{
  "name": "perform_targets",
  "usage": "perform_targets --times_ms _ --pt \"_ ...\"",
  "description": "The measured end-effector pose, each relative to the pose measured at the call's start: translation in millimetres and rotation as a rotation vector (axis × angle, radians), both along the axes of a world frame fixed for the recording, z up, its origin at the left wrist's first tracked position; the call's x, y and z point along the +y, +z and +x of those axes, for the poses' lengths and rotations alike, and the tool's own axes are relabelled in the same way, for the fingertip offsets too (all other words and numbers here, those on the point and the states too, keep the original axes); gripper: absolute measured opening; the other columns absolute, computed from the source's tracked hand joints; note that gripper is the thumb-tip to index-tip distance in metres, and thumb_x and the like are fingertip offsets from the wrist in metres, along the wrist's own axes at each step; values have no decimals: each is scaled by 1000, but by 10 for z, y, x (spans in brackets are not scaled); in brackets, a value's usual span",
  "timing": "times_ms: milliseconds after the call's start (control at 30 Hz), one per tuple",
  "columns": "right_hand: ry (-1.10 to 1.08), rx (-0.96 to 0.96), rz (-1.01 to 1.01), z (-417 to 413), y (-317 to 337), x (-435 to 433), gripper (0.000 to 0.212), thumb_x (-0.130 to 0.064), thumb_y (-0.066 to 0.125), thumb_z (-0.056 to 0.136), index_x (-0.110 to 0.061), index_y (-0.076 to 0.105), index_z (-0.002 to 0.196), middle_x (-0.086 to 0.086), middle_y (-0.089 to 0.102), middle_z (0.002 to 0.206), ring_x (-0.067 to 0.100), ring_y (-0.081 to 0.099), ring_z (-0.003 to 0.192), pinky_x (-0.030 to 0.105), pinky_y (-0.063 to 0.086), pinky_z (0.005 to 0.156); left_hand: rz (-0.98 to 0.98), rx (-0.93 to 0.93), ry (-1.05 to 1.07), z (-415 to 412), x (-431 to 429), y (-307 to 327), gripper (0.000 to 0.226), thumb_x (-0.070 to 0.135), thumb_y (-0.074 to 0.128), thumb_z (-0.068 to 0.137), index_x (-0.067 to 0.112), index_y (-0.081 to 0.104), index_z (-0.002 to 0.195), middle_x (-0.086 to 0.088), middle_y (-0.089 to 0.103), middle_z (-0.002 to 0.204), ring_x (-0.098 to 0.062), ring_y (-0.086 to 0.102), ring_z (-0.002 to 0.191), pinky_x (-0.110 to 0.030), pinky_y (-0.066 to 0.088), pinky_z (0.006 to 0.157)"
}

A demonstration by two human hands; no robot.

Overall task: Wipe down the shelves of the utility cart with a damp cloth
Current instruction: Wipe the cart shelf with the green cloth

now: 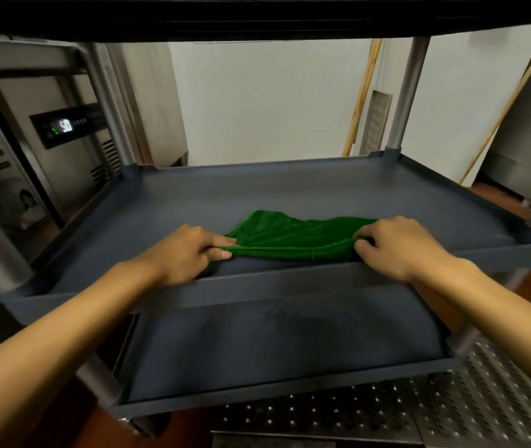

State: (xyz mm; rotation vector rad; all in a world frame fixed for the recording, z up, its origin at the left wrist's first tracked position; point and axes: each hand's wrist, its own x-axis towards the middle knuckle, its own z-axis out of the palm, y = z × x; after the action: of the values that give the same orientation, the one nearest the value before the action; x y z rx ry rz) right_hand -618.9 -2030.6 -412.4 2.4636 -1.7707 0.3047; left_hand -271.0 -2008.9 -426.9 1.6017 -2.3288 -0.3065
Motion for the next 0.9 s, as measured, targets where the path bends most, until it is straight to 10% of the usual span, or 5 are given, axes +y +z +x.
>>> perform_targets --times_ms 667,900 --pt "195 -78 5 1145 -44 294 36 -36 41 95 -20 70 110 8 70 111 33 62 96 43 53 82 -23 1 142 1123 879 13 37 33 61 96 28 65 132 19 59 135 4 48 129 -12 34 106" --pt "287 -153 -75 1333 103 382 32 -25 48 94 -18 66 119 13 67 112 37 61 104 43 50 85 -167 -82 198 1216 1226 204 18 32 55 99 33 70 109 14 73 96 -10 68 92 -41 54 83"
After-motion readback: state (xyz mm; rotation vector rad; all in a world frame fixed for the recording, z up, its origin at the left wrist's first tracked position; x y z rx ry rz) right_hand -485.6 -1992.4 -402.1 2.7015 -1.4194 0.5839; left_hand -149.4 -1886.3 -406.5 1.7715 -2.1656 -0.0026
